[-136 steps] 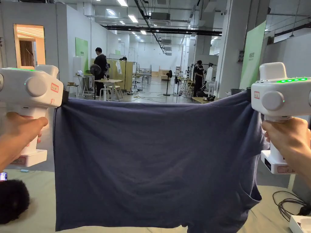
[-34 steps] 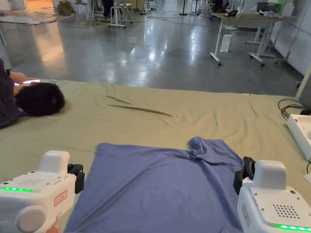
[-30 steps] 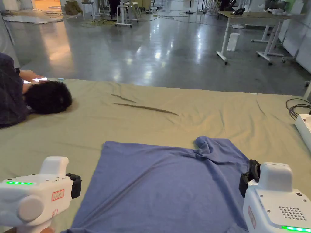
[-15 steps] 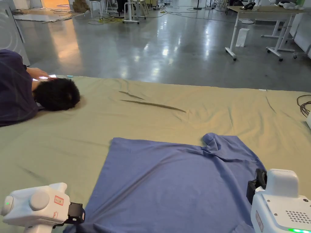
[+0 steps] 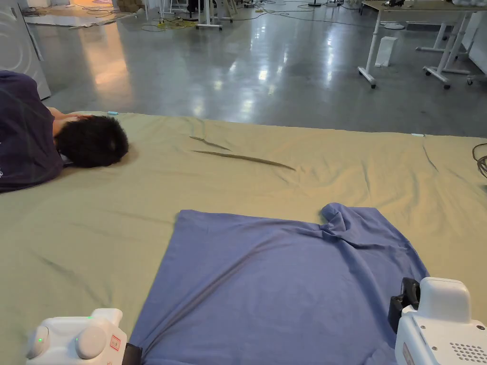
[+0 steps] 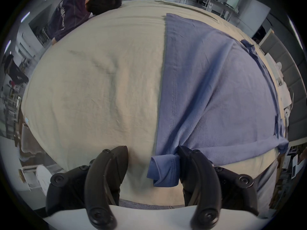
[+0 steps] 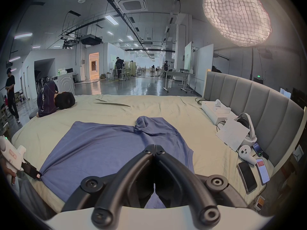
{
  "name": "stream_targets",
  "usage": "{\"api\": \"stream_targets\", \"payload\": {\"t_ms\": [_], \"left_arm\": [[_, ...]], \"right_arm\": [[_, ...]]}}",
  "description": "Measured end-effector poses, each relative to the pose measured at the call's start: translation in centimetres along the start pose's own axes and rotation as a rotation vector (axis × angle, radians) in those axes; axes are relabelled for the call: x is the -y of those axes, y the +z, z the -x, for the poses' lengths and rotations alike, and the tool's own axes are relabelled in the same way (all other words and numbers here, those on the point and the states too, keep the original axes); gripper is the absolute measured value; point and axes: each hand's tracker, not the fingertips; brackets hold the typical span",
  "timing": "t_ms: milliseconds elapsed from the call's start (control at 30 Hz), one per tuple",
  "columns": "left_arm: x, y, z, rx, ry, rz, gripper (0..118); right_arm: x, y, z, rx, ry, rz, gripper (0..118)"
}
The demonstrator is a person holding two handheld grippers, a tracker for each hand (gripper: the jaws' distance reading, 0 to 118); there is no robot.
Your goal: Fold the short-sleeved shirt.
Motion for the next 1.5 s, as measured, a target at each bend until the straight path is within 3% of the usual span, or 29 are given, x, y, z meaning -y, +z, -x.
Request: {"api": "stream_targets", "payload": {"t_ms": [67,133,200,267,467,800,867,1000,1033,1133,1267,1500], "left_arm": [[0.1,0.1,-0.5,-0.002,-0.010,-0.003,51],[0.1,0.3,-0.9,0.006,-0.045,-0.016,26],[0.2,0.3,-1.2,0.025,-0.059,-0.020,12],[0.3,0.2,-1.3,0.022,-0.102,-0.031,8],[1.1,2.7,1.2,0.123,0.005,-0.115,6],[0.5,6.5,1.5,0.124,-0.031,-0.228,6],[0.4,6.2,1.5,0.121,-0.028,-0.224,6],[0.7,5.2,1.4,0.114,-0.031,-0.201,6],[0.8,4.9,1.3,0.112,-0.029,-0.196,6],[1.0,4.4,1.2,0.107,-0.028,-0.184,6],[1.2,3.9,1.2,0.101,-0.036,-0.170,6],[1.4,3.4,1.2,0.103,-0.030,-0.156,6]], "right_arm": [[0.2,0.0,0.0,-0.001,0.001,0.007,0],[0.4,0.0,-0.1,-0.001,0.001,0.014,0],[0.6,-0.1,-0.2,0.000,0.001,0.020,0],[0.8,-0.1,-0.3,0.002,0.000,0.025,0],[1.2,0.1,-1.1,0.000,0.009,0.044,0],[0.3,0.4,-4.8,0.033,0.029,0.184,0],[0.7,0.0,-6.1,0.021,0.012,0.264,15],[2.7,-1.0,-8.3,0.003,0.002,0.439,68],[3.4,-1.3,-8.7,0.007,0.015,0.487,74],[5.7,-1.8,-9.6,0.032,0.027,0.595,74],[8.7,-1.5,-10.3,0.034,-0.012,0.726,74],[12.4,-2.4,-9.9,0.002,-0.047,0.773,71]]}}
